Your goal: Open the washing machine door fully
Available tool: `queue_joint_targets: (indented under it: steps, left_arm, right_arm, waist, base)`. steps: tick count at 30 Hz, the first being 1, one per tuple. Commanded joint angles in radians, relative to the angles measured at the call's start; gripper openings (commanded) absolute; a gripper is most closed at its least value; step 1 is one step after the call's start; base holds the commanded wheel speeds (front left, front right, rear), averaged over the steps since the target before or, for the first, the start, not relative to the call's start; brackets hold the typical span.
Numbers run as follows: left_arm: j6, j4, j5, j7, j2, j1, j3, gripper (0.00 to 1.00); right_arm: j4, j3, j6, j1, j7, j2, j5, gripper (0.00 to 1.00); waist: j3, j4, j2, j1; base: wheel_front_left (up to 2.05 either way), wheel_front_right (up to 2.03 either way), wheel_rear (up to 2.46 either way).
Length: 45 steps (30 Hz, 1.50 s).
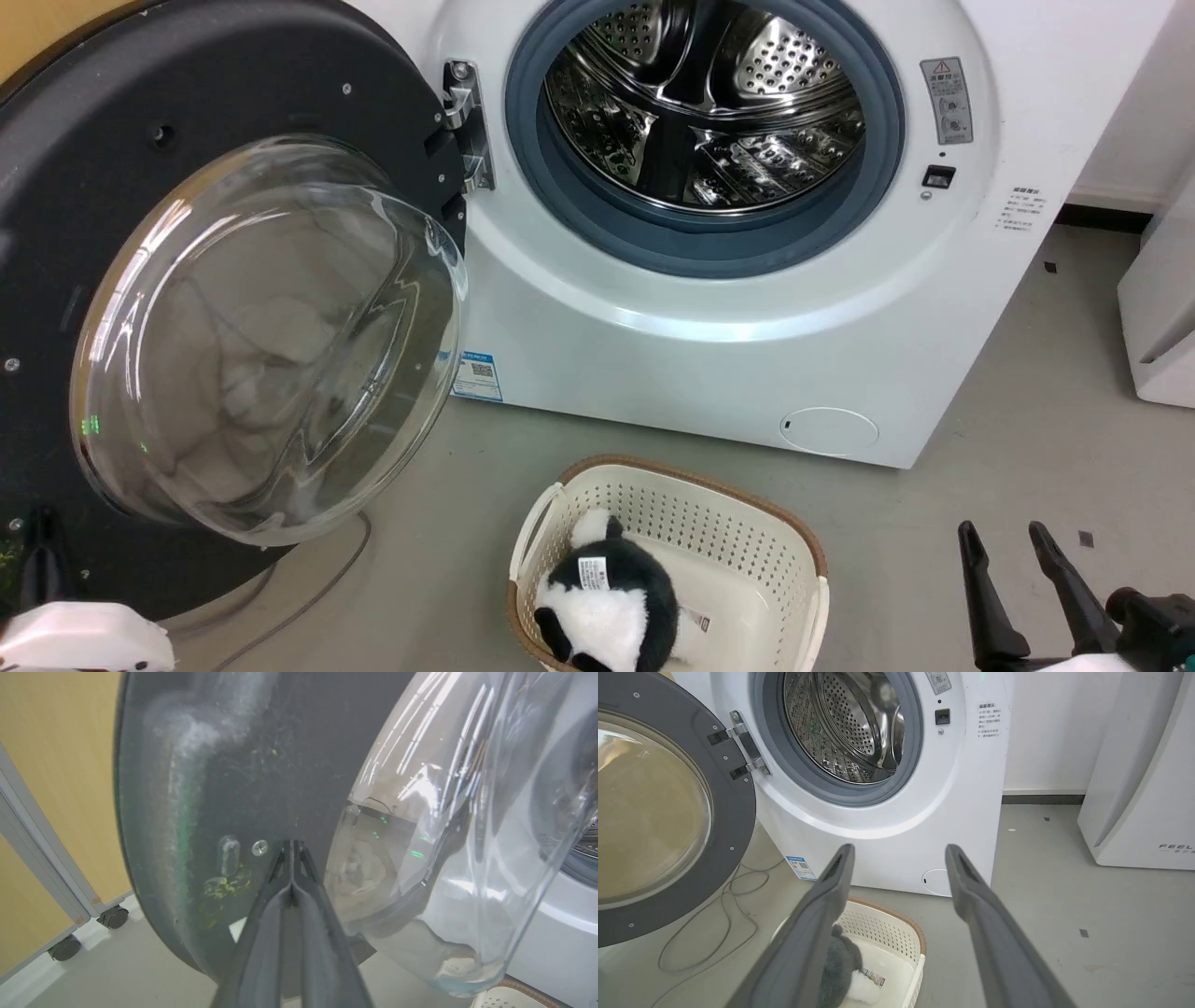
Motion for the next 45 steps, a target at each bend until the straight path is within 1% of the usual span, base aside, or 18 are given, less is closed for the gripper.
queue_joint_targets:
  steps: [1,4,10,12,14,15,16,17,20,25,31,35,37,42,45]
  left_arm:
    - [-0.004,0.005,0.005,-0.010,-0.012,-0.007,0.007,0.00]
    - [-0.011,0.007,0.014,-0.012,-0.032,0.004,0.022,0.00]
    - [-0.030,-0.001,0.052,-0.012,-0.046,0.004,0.062,0.00]
    - [-0.038,-0.015,0.072,-0.013,-0.055,0.011,0.063,0.00]
    - [-0.035,-0.044,0.095,-0.013,-0.069,0.027,0.067,0.00]
    - [-0.030,-0.067,0.108,-0.013,-0.079,0.040,0.069,0.22]
    - [-0.025,-0.091,0.120,-0.013,-0.090,0.057,0.069,0.92]
    - [-0.021,-0.114,0.132,-0.013,-0.100,0.076,0.067,1.00]
    - [-0.003,-0.192,0.165,-0.013,-0.129,0.130,0.061,1.00]
    - [-0.002,-0.320,0.185,-0.013,-0.176,0.215,0.017,1.00]
    - [0.000,-0.433,0.238,0.016,-0.195,0.281,-0.070,1.00]
    - [-0.007,-0.452,0.276,0.037,-0.202,0.280,-0.136,1.00]
    - [-0.018,-0.449,0.286,0.040,-0.208,0.270,-0.168,1.00]
    - [-0.042,-0.412,0.303,0.041,-0.208,0.242,-0.217,1.00]
    - [-0.049,-0.393,0.315,0.049,-0.206,0.224,-0.237,1.00]
  right_arm:
    - [0.002,0.000,0.001,0.001,-0.004,0.003,0.008,1.00]
    - [0.010,-0.002,0.001,0.004,-0.008,0.003,0.014,1.00]
    - [0.021,0.000,0.001,-0.002,-0.011,0.003,0.013,1.00]
    - [0.025,0.004,0.001,-0.005,-0.011,0.003,0.011,1.00]
    - [0.030,0.007,0.001,-0.005,-0.013,0.003,0.013,1.00]
    - [0.032,0.010,0.001,-0.005,-0.015,0.003,0.014,1.00]
    - [0.035,0.012,0.001,-0.004,-0.016,0.003,0.015,1.00]
    - [0.037,0.013,0.001,-0.002,-0.017,0.003,0.017,1.00]
    - [0.043,0.015,0.001,0.003,-0.022,0.003,0.020,1.00]
    - [0.046,0.016,0.001,0.006,-0.028,0.003,0.017,1.00]
    - [0.042,0.021,0.001,0.003,-0.026,0.003,0.003,1.00]
    - [0.024,0.025,0.001,-0.002,-0.018,0.003,-0.021,1.00]
    - [0.012,0.027,0.001,-0.002,-0.012,0.003,-0.033,1.00]
    - [-0.024,0.037,0.001,-0.001,0.009,0.003,-0.072,1.00]
    - [-0.047,0.041,0.001,0.005,0.024,0.003,-0.095,1.00]
  waist:
    - [0.001,0.000,0.0000,0.0000]
    - [-0.001,0.004,0.0000,0.0000]
    - [-0.006,0.013,0.0000,0.0000]
    - [-0.011,0.011,0.0000,0.0000]
    - [-0.020,0.007,0.0000,0.0000]
    - [-0.024,0.003,0.0000,0.0000]
    - [-0.028,-0.001,0.0000,0.0000]
    - [-0.031,-0.004,0.0000,0.0000]
    - [-0.042,-0.012,0.0000,0.0000]
    - [-0.058,-0.023,0.0000,0.0000]
    - [-0.075,-0.051,0.0000,0.0000]
    - [-0.076,-0.081,0.0000,0.0000]
    - [-0.076,-0.098,0.0000,0.0000]
    - [-0.075,-0.148,0.0000,0.0000]
    - [-0.074,-0.175,0.0000,0.0000]
  base:
    - [0.00,0.00,0.00]
    - [0.00,0.00,0.00]
    - [0.00,0.00,0.00]
    - [0.00,0.00,0.00]
    - [0.00,0.00,0.00]
    - [0.00,0.00,0.00]
    - [0.00,0.00,0.00]
    - [0.00,0.00,0.00]
    - [0.00,0.00,0.00]
    - [0.00,0.00,0.00]
    - [0.00,0.00,0.00]
    - [0.00,0.00,0.00]
    - [0.00,0.00,0.00]
    - [0.00,0.00,0.00]
    - [0.00,0.00,0.00]
